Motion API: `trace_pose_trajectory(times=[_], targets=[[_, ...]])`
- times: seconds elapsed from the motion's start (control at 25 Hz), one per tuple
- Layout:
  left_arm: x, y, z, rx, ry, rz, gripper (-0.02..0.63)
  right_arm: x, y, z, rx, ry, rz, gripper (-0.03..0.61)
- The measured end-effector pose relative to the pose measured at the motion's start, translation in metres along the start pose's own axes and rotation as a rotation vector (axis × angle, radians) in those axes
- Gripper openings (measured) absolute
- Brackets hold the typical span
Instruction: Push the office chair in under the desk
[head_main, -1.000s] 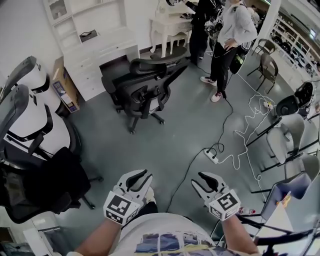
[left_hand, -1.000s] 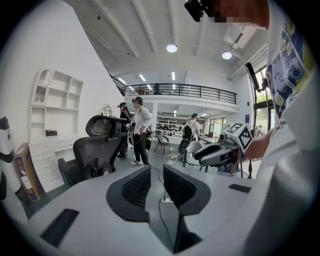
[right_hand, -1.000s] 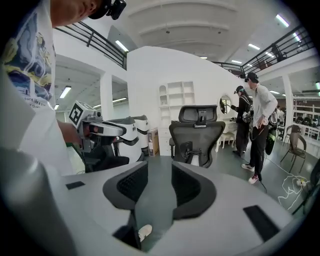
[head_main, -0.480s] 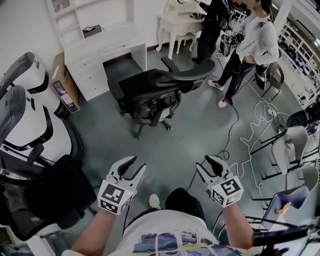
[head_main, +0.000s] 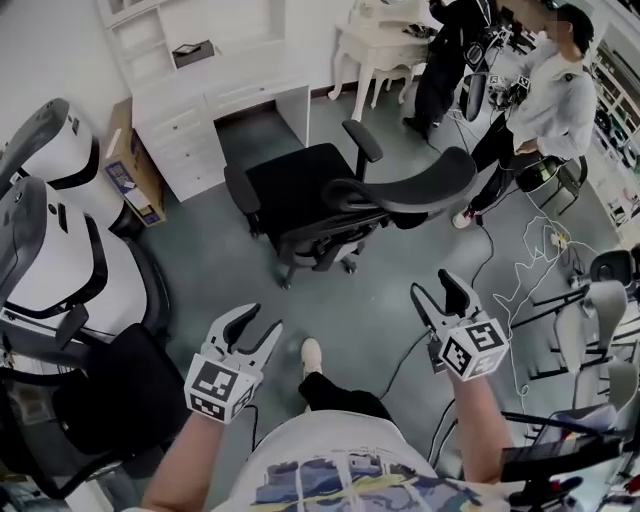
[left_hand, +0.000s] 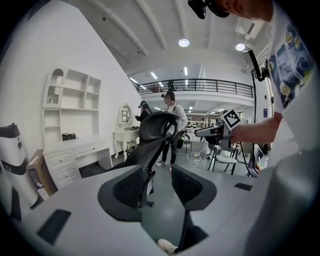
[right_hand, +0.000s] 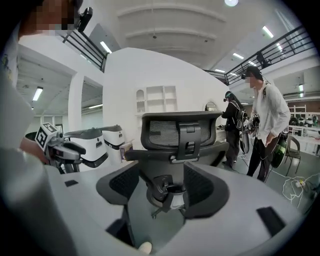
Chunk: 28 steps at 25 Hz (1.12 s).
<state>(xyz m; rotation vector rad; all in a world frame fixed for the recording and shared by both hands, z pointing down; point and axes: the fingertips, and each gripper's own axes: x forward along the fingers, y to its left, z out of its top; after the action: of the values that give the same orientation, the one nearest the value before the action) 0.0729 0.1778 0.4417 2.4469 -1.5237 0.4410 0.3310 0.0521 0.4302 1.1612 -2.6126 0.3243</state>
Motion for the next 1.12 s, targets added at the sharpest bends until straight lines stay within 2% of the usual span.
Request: trace_pose_trajectory(times=[0.36,0.56,0.68,0.84,0.96,1.12], targets=[[0.058,0.097,0.022,-0.001,0.067,0.036,0.175,0.080,-0.056,0.034,0.102,-0.047,-0.094,0.316],[0.101,0.130,0.025,-0.006,0.098,-0.005,0.175,0.079,-0.076,0.029,0.054,-0.015,-0.157,0.321],[0.120,0.139,0.028,-0.001,0.091,-0.126,0.185,0.083,-0.075,0.029,0.068,-0.003,-0.149,0.327],[0.141,0.118,0.038,0.081,0.079,-0.389,0.242,0.112,-0.073,0.042,0.031,0.009,-0.109,0.325],[0.147,0.093,0.038,0.117,0.088,-0.593,0.262,0.120,-0.079,0.042,0.018,0.038,-0.173,0.325],[0.153,0.079,0.028,0.194,0.126,-0.773,0.268,0.129,-0.091,0.044,0.038,0.037,-0.263,0.325]])
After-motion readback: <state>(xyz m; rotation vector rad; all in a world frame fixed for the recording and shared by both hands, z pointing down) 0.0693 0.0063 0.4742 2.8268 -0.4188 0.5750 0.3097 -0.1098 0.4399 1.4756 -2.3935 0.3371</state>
